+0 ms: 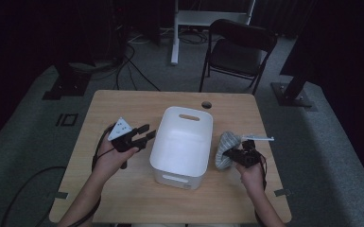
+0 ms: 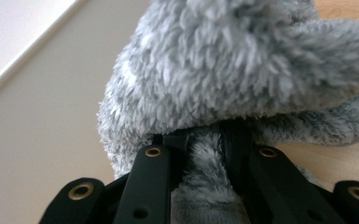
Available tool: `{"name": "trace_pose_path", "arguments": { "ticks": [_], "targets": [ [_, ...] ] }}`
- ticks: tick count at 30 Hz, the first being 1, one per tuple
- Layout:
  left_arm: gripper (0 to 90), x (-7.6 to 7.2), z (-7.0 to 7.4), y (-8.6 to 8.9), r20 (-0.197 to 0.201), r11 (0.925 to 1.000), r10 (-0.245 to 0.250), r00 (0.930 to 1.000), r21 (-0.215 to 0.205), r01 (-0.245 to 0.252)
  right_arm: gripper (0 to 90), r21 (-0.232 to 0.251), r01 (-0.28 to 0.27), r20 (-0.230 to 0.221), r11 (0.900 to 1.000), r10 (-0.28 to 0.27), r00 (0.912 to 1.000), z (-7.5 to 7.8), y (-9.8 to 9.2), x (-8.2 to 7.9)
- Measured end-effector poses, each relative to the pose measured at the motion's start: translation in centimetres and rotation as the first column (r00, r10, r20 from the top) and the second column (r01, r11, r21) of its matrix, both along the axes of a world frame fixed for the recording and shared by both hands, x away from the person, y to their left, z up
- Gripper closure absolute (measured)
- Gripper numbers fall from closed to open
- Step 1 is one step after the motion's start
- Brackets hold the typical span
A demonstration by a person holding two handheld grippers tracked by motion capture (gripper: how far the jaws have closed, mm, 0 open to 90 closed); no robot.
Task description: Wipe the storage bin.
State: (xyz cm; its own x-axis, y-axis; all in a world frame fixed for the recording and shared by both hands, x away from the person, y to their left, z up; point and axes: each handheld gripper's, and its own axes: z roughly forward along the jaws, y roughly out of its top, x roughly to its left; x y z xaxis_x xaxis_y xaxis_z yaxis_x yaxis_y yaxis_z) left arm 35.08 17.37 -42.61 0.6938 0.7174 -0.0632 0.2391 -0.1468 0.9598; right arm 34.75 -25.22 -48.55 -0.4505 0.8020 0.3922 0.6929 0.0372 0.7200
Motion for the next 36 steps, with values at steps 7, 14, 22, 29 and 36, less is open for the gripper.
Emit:
{"name": "trace_pose_path", "arguments": {
  "ticks": [7, 14, 22, 29, 36],
  "targets": [
    [59.7, 3.2, 0.4, -0.8, 0.043, 0.9994, -0.001, 0.9991, 0.034, 0.0, 76.5, -0.009, -0.014, -0.007, 1.0, 0.013, 0.9999, -0.3, -0.6, -1.2],
    [54.2, 6.5, 0.5, -1.7, 0.079, 0.9993, -0.028, 0.9965, 0.026, 0.026, 76.5, 0.001, -0.022, -0.01, 1.0, 0.022, 0.9997, -0.4, -1.3, -2.4],
    [53.9, 9.5, 0.0, -3.1, 0.063, 0.9964, -0.073, 0.9954, 0.048, 0.07, 76.5, 0.019, -0.024, -0.012, 1.0, 0.024, 0.9996, -0.4, -1.5, -2.6],
    [49.2, 12.0, -0.3, -4.0, 0.028, 0.9888, -0.148, 0.9886, 0.022, 0.147, 76.5, 0.025, -0.023, -0.012, 0.999, 0.024, 0.9996, -0.5, -1.7, -2.6],
    [48.8, 13.3, -1.1, -4.8, -0.005, 0.9812, -0.155, 0.988, 0.116, 0.154, 76.4, 0.026, -0.022, -0.013, 0.999, 0.022, 0.9997, -0.6, -2.0, -2.6]
  ]
}}
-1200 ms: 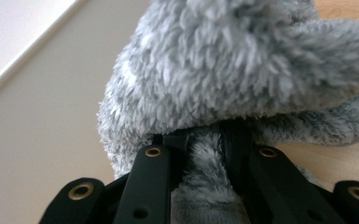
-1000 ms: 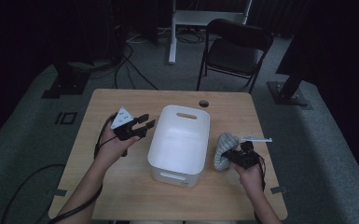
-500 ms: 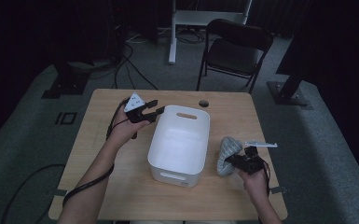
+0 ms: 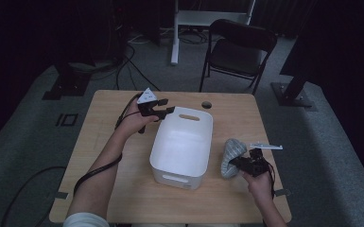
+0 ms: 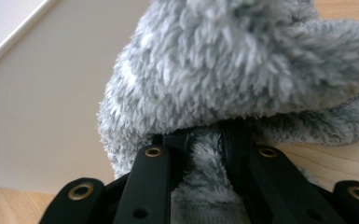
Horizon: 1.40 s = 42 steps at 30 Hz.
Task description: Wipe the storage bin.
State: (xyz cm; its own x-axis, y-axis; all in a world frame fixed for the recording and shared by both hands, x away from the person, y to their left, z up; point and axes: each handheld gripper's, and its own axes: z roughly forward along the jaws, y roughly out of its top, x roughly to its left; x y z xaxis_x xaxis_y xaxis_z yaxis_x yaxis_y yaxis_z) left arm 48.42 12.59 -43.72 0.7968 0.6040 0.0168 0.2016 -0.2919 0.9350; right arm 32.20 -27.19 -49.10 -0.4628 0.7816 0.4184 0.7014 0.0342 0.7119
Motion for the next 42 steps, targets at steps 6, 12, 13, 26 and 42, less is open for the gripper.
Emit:
{"name": "trace_pose_path", "arguments": {
  "ticks": [6, 12, 13, 26, 42],
  "targets": [
    [56.5, 0.5, -0.8, -0.5, -0.062, 0.9996, -0.016, 0.9979, -0.025, 0.015, 76.4, 0.003, 0.0, 0.002, 1.0, 0.0, 1.0, 0.0, -0.1, 0.0],
    [77.1, 0.7, -1.3, -0.7, -0.082, 1.0, 0.004, 0.9966, -0.007, -0.005, 76.5, 0.006, 0.005, -0.002, 1.0, -0.005, 1.0, -0.1, -0.2, 0.1],
    [80.4, 0.7, -1.2, -0.6, -0.101, 0.9997, 0.014, 0.9948, -0.017, -0.016, 76.5, 0.005, 0.004, -0.001, 1.0, -0.004, 1.0, -0.1, -0.2, 0.1],
    [81.4, -1.7, -1.0, 1.3, -0.07, 0.9881, 0.151, 0.9861, 0.039, -0.149, 76.5, 0.002, 0.009, 0.007, 1.0, -0.009, 0.9999, 0.1, -0.2, 0.1],
    [66.7, -1.8, -1.0, 3.7, -0.054, 0.996, 0.078, 0.9954, -0.039, -0.081, 76.4, 0.003, 0.005, 0.007, 1.0, -0.006, 1.0, 0.2, 0.2, 0.1]
  ]
}}
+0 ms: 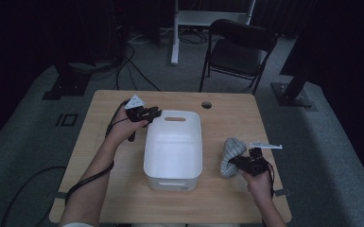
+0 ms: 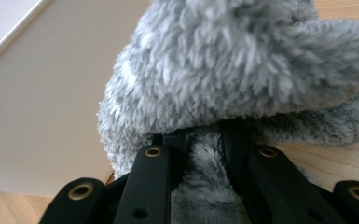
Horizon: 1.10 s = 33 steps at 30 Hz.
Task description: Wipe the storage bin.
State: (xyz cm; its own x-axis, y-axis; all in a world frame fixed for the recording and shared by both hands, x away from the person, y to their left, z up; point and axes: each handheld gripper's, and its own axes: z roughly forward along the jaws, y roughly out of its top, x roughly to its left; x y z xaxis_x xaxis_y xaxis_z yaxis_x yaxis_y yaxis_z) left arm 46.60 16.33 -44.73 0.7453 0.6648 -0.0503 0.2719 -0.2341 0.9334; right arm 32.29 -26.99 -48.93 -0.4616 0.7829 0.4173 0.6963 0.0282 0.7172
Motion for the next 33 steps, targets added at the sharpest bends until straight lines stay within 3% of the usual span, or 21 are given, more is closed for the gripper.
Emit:
{"name": "trace_pose_path", "arguments": {
  "ticks": [3, 6, 11, 16, 19, 25, 33],
  "targets": [
    [60.4, 0.4, 0.1, -0.1, 0.004, 0.9994, -0.033, 0.9994, 0.006, 0.033, 76.4, 0.0, 0.002, -0.002, 1.0, -0.002, 1.0, -0.1, -0.1, 0.0],
    [60.4, 0.8, 0.0, -0.4, -0.003, 0.9986, -0.049, 0.9988, 0.017, 0.049, 76.4, 0.002, 0.001, -0.003, 1.0, -0.001, 1.0, -0.1, -0.2, 0.1],
    [71.3, 1.1, -0.1, -0.7, -0.049, 0.9975, -0.065, 0.9967, 0.024, 0.066, 76.4, 0.004, 0.003, 0.0, 1.0, -0.003, 1.0, -0.1, -0.2, 0.0],
    [75.2, 1.0, 0.1, -1.0, -0.071, 0.9987, -0.043, 0.9965, 0.022, 0.045, 76.4, 0.007, 0.006, -0.004, 1.0, -0.006, 1.0, -0.1, -0.3, 0.1],
    [78.3, 0.5, 0.3, -1.1, -0.061, 0.9974, -0.039, 0.9974, 0.059, 0.043, 76.4, 0.006, 0.004, -0.002, 1.0, -0.004, 1.0, -0.1, -0.3, 0.1],
    [83.0, -0.7, 0.4, -0.9, -0.072, 0.9969, -0.003, 0.9974, 0.079, 0.009, 76.4, 0.009, 0.006, -0.003, 1.0, -0.006, 1.0, -0.1, -0.3, 0.1],
    [79.4, -0.3, 0.4, -1.5, -0.071, 0.9987, 0.012, 0.9974, 0.05, -0.009, 76.5, 0.013, 0.012, 0.001, 1.0, -0.012, 0.9999, 0.0, -0.5, 0.0]
  ]
}}
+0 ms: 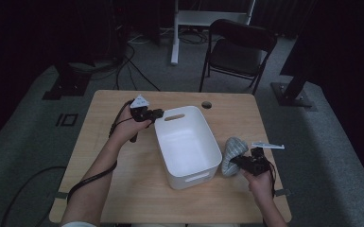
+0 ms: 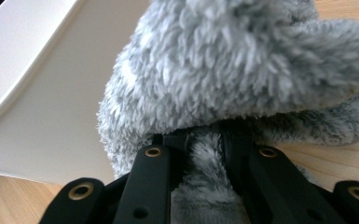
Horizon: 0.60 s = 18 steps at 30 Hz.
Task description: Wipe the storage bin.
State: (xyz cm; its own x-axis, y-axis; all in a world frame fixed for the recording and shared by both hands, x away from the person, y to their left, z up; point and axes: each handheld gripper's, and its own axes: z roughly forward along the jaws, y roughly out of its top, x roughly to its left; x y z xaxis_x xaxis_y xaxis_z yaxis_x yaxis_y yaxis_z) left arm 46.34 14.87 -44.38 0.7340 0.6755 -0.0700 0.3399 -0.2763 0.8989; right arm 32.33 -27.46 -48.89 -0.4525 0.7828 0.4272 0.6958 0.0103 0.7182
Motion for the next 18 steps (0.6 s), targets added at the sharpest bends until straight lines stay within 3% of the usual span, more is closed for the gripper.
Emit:
{"name": "trace_pose_path", "arguments": {
  "ticks": [3, 5, 18],
  "targets": [
    [69.3, 0.4, -0.1, -0.34, 0.003, 1.0, -0.006, 1.0, -0.001, 0.006, 76.4, 0.0, -0.002, -0.004, 1.0, 0.002, 1.0, -0.1, 0.02, 0.02],
    [69.0, 0.62, -0.26, -0.53, 0.004, 0.9999, -0.012, 0.9999, 0.008, 0.012, 76.5, -0.002, -0.003, -0.004, 1.0, 0.003, 1.0, -0.12, 0.01, 0.03],
    [80.5, 0.1, -0.56, -0.16, 0.005, 0.9997, -0.02, 0.9998, -0.009, 0.02, 76.5, 0.001, 0.001, 0.0, 1.0, -0.001, 1.0, 0.01, -0.19, 0.02]
  ]
}}
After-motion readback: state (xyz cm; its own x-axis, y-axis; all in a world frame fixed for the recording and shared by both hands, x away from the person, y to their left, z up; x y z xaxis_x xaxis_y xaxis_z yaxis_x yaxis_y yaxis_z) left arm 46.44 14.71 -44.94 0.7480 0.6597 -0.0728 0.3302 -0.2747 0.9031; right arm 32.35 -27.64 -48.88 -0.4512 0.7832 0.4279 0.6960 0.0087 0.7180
